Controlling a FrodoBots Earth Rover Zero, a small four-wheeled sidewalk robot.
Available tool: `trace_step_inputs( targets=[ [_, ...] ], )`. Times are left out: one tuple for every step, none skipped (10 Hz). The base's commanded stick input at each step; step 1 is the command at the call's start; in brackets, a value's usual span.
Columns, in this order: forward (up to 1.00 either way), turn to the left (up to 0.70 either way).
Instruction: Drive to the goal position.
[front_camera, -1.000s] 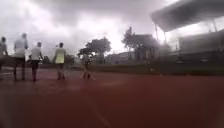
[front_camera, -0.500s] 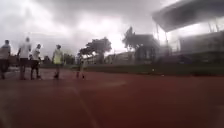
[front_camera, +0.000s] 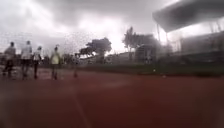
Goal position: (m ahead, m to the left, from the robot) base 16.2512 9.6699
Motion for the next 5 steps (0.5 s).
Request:
trace_step_inputs(
  targets=[
    [0.5, 0.0],
    [0.5, 0.0],
    [0.5, 0.0],
    [0.5, 0.0],
    [0.5, 0.0]
  ],
)
